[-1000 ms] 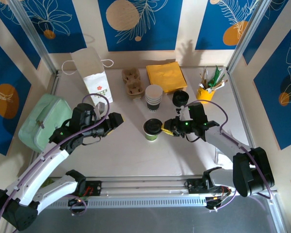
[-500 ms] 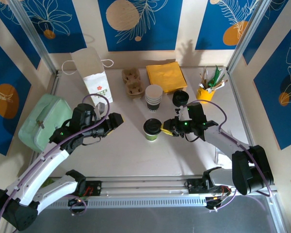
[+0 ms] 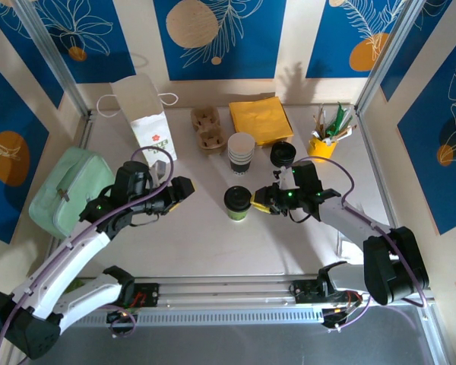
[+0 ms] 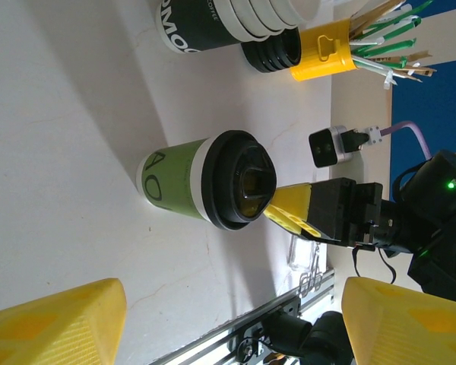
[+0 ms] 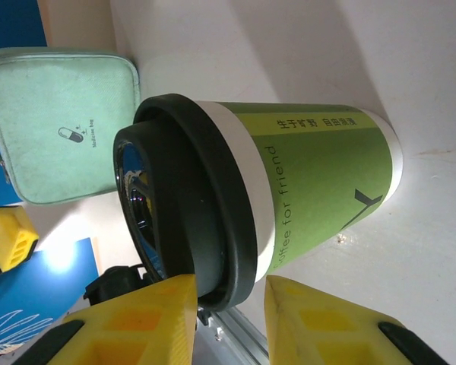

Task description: Pack the takeout coffee

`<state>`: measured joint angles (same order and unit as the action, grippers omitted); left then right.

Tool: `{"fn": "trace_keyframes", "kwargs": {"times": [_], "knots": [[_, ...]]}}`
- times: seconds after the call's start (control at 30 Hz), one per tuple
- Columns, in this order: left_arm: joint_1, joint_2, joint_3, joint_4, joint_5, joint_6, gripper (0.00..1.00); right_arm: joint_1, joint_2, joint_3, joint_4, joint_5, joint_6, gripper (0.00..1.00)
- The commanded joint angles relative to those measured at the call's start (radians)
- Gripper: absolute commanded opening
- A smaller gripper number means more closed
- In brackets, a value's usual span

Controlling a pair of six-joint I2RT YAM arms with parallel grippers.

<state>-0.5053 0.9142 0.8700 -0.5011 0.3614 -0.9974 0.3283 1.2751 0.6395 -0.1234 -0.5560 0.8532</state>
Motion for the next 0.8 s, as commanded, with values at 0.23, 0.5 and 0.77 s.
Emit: {"fn": "trace_keyframes", "kwargs": {"times": [0.23,0.5,0.77], "knots": [[0.011,0.019,-0.002,0.039,0.027,-0.006,0.75,0.005,-0.028,0.048,-0.078,0.031,-0.053,0.31],[0.011,0.051,-0.002,0.061,0.047,-0.006,0.75,-0.012,-0.110,0.044,-0.101,0.052,-0.048,0.42],[0.006,0.088,-0.008,0.087,0.048,0.081,0.79,-0.045,-0.189,0.019,-0.108,0.059,-0.038,0.48]]}}
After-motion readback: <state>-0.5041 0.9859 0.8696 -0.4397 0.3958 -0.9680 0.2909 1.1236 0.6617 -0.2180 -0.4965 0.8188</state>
